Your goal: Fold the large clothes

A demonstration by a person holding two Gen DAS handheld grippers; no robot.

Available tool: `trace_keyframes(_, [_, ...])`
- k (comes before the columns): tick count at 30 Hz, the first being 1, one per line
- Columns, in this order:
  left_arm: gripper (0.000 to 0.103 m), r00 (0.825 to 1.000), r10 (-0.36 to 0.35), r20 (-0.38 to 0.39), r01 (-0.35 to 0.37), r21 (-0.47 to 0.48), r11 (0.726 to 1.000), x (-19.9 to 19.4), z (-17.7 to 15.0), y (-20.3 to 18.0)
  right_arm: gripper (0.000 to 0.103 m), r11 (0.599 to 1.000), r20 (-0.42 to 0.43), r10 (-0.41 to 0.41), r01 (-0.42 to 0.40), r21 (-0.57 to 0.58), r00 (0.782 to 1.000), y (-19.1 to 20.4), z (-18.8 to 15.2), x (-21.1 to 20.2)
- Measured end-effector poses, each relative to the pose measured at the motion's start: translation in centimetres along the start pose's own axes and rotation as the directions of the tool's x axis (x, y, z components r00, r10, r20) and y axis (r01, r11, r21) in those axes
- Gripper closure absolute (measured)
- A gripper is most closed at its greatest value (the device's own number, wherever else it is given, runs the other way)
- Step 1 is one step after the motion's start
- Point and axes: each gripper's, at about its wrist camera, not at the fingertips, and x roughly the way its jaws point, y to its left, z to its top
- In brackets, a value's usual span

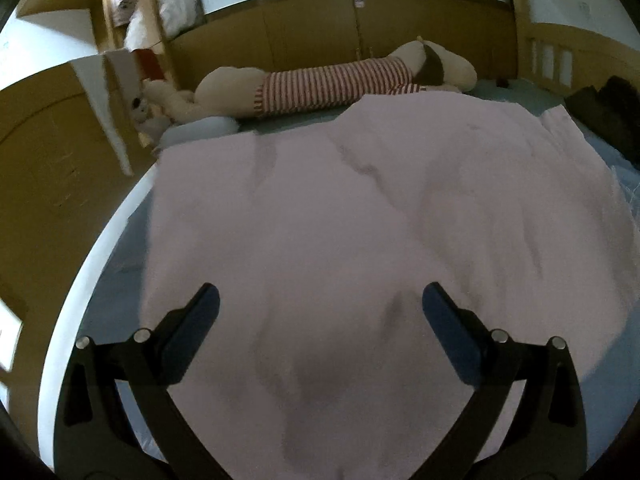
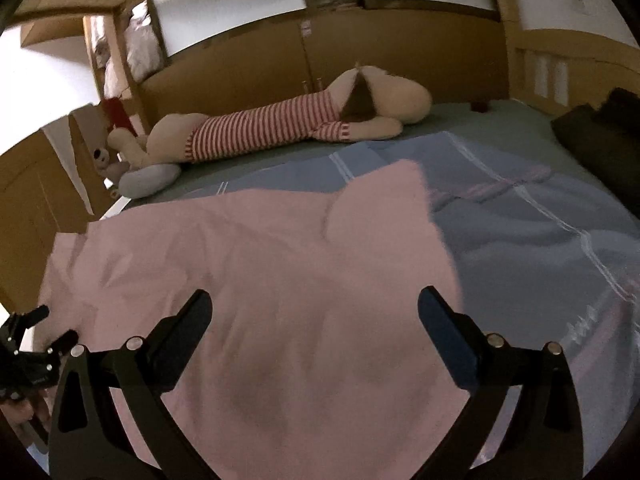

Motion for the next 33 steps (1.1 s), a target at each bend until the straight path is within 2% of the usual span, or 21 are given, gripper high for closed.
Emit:
trace_keyframes(7, [0.002,0.995,-0.012,-0.103,-0.004,-0.153,0.988,-6.0,-4.5,2.8,0.001,1.000,-0.019,0.002,-0.002,0.027,1.000,-1.9,-4.0,-8.4])
trace_keyframes(9, [0.002,0.993,-0.042,-0.112,0.017,-0.219,0.976,-8.5,-5.4,3.4,0.001,1.000,-0.033,0.010,-0.010,0.020,0.999,-1.8,-4.8,-10.3])
trace_keyframes(11, [0.002,0.991,-0.099,-0.095,0.065,-0.304,0.950,-11.2,-6.1,4.2,0.001,1.000,-0.042,0.009,-0.008,0.017,0.999,-1.4,-5.7,-12.4])
trace_keyframes(15, [0.002,0.994,-0.108,-0.033,0.088,-0.373,0.924,-16.5,-7.5,4.3,0.001,1.000,-0.033,-0.001,0.000,-0.006,0.999,-0.2,-8.1,-16.3])
trace_keyframes(20, [0.002,0.999,-0.042,-0.006,0.038,-0.346,0.938,-21.6,-9.3,2.9,0.001,0.994,-0.028,-0.032,0.029,-0.109,0.999,2.3,-10.5,-19.6])
trace_keyframes(23, [0.002,0.999,-0.033,0.014,0.036,-0.331,0.943,-23.5,-9.7,2.0,0.001,0.987,0.002,0.018,-0.017,-0.158,1.000,3.7,-11.2,-21.3])
trace_keyframes(25, [0.002,0.999,-0.026,0.032,0.035,-0.320,0.947,-24.9,-10.1,1.2,0.001,0.984,0.010,0.008,-0.006,-0.179,1.000,4.6,-11.9,-22.0])
trace_keyframes(27, [0.002,0.999,0.002,0.042,0.010,-0.281,0.960,-26.4,-10.2,0.1,0.001,0.980,-0.004,0.032,-0.033,-0.196,0.999,5.4,-12.5,-22.5])
trace_keyframes(30, [0.002,0.995,0.080,0.057,-0.067,-0.198,0.978,-28.2,-10.3,-1.7,0.001,0.972,0.006,0.068,-0.065,-0.225,0.998,6.8,-12.9,-23.7])
trace_keyframes(33, [0.002,0.992,0.080,0.093,-0.063,-0.174,0.983,-29.2,-9.7,-2.6,0.001,0.961,0.033,0.081,-0.069,-0.267,0.996,8.1,-12.7,-24.9])
